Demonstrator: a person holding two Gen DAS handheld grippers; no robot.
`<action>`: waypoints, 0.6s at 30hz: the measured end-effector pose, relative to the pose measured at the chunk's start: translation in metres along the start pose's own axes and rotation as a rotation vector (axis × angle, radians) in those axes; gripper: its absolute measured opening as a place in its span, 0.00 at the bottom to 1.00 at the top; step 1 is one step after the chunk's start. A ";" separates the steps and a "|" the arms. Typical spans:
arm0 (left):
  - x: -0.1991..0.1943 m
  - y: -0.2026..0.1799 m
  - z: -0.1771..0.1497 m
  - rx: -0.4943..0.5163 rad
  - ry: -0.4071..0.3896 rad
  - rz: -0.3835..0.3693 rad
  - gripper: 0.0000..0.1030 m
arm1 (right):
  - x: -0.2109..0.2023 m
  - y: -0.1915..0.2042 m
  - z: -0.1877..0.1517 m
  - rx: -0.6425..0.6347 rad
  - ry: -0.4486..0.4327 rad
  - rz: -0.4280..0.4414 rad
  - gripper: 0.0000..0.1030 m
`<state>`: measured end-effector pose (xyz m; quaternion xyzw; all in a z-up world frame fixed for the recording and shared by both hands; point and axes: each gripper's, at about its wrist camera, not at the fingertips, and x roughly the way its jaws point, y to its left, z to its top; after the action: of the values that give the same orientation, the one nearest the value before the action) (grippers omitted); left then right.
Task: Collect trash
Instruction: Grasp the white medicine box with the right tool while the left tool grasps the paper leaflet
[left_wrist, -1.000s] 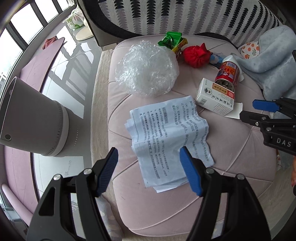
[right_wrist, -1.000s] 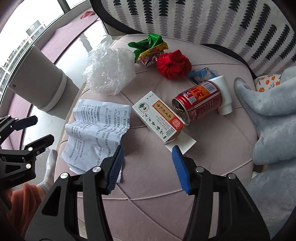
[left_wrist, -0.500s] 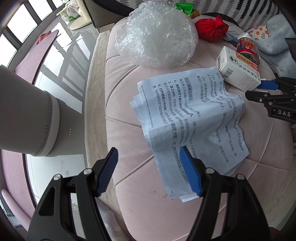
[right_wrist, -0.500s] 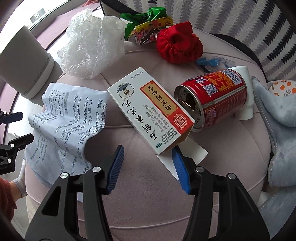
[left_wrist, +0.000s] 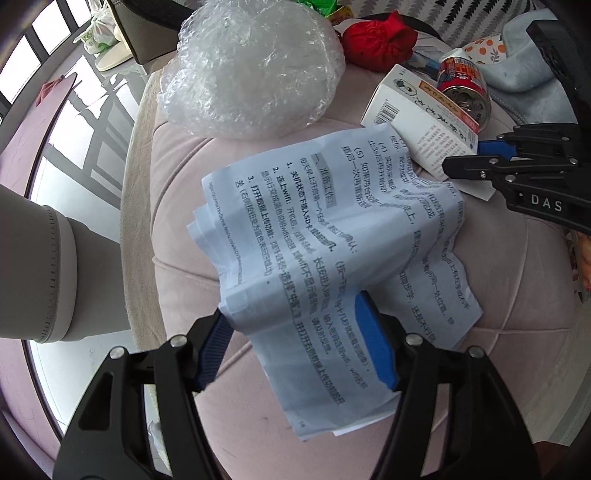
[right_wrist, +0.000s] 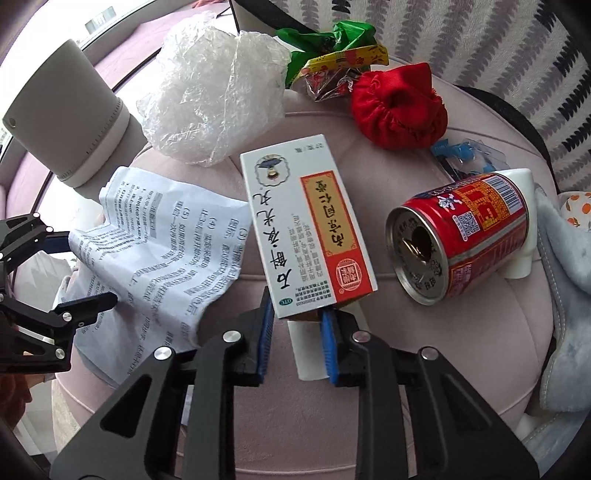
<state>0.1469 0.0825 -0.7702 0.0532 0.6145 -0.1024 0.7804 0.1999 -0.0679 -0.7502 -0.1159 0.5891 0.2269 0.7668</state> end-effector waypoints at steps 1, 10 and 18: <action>0.000 -0.002 0.000 -0.001 0.011 -0.020 0.45 | -0.002 0.001 0.000 0.003 0.000 0.006 0.19; -0.008 -0.008 -0.003 0.001 0.032 -0.112 0.15 | -0.015 -0.004 0.000 0.054 0.006 -0.009 0.18; -0.063 -0.005 0.002 -0.005 -0.022 -0.107 0.12 | -0.057 -0.003 0.013 0.058 0.008 -0.018 0.18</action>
<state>0.1336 0.0834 -0.7080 0.0175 0.6080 -0.1430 0.7808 0.2012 -0.0762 -0.6927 -0.0996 0.5974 0.2023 0.7696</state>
